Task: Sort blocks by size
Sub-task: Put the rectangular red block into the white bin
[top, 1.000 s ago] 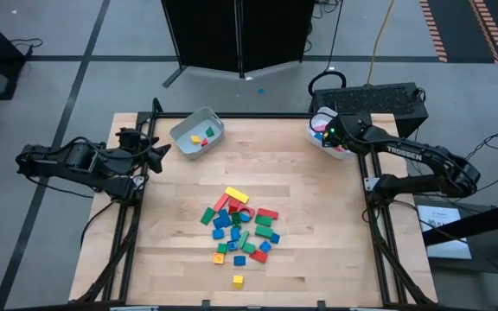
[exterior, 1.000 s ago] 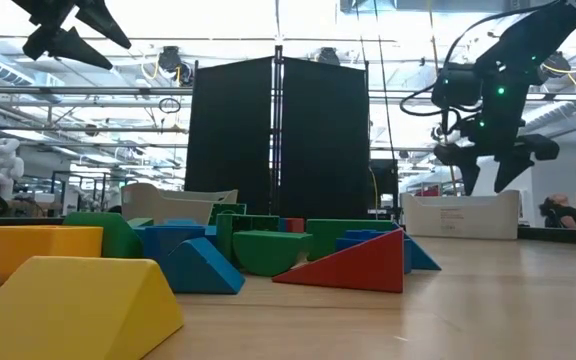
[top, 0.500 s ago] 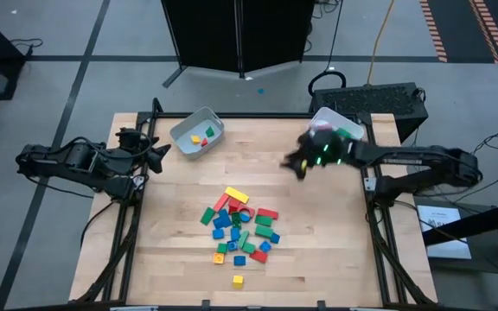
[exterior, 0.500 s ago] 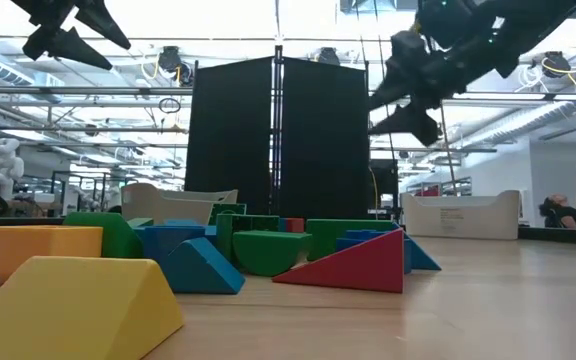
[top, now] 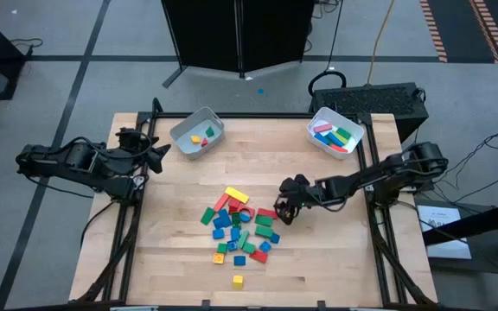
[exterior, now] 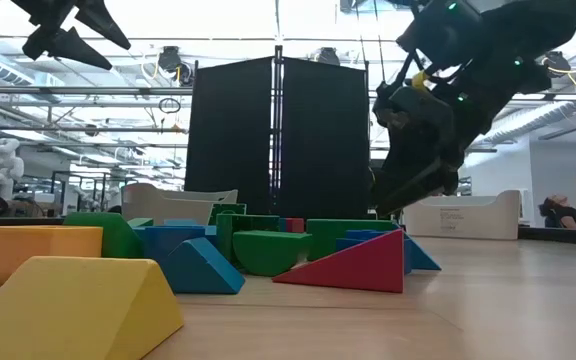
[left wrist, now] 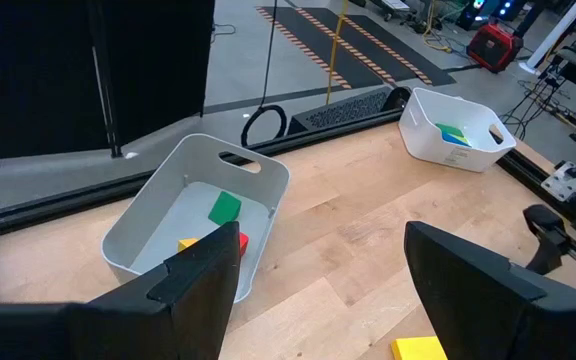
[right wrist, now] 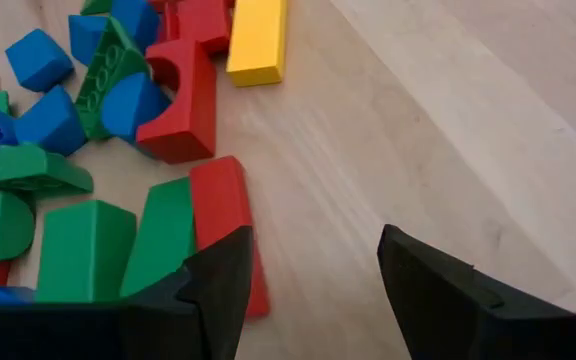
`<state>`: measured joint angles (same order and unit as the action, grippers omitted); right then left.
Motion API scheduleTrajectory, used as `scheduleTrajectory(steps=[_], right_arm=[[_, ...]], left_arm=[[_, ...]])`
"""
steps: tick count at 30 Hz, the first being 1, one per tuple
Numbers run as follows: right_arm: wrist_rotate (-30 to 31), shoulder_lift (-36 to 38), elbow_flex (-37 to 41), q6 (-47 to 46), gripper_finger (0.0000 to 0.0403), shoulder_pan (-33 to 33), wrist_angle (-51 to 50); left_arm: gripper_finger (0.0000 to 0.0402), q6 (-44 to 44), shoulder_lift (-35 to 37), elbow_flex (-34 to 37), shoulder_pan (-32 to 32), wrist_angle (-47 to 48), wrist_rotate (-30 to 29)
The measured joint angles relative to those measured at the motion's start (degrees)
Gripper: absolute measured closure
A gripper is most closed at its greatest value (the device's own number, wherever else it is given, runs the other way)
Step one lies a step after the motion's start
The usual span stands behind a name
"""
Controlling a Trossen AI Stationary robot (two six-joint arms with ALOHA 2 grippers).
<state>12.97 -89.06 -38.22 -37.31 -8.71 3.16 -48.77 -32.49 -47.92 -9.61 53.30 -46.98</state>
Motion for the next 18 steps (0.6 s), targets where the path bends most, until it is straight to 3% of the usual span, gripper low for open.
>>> scheduleTrajectory(steps=[18], right_arm=[[2.2, -7.7, -0.5, -3.8, 0.0195, -7.1, 4.7]], left_arm=[[0.012, -0.2, 0.0, 0.0, 0.0, 0.1, 0.1]])
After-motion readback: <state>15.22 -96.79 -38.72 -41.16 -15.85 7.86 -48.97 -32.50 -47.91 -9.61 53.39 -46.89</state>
